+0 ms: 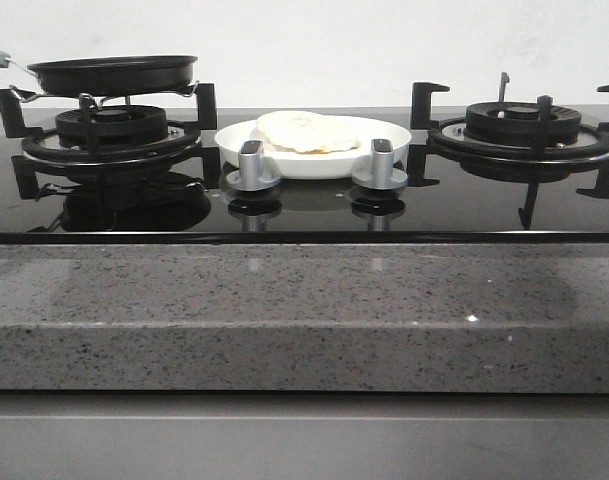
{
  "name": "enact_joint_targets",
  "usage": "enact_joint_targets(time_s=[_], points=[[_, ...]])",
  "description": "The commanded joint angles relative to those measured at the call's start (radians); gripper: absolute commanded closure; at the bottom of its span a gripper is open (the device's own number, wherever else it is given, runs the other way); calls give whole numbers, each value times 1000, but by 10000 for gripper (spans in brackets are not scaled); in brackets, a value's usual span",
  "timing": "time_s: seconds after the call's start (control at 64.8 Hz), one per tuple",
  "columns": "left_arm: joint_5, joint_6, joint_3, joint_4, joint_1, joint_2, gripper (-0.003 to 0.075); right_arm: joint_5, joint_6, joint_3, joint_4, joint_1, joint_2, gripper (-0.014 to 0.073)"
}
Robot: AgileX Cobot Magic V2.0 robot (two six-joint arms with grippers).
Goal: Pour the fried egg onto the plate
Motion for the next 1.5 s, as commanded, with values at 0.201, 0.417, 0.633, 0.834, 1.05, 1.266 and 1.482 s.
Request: enact_joint_targets(time_s=[0.201, 0.417, 0.633, 0.834, 1.05, 1.266, 1.482], points=[[-85, -9, 6, 2, -9, -17, 739, -510, -9, 282, -144, -124, -237, 663], [-85, -9, 6, 2, -9, -17, 739, -680, -9, 472, -143, -169, -339, 663], [-85, -9, 6, 2, -9, -17, 739, -815, -9, 603, -143, -172, -411, 663], [-85, -9, 6, 2, -9, -17, 739, -804, -9, 600, -143, -180, -409, 663], [-85, -9, 6, 2, -9, -17, 739, -803, -9, 600, -143, -181, -409, 663], [-85, -9, 6, 2, -9, -17, 739, -803, -9, 600, -143, -181, -409, 663], [-85, -9, 6, 2, -9, -17, 739, -803, -9, 600, -143, -181, -409, 663]])
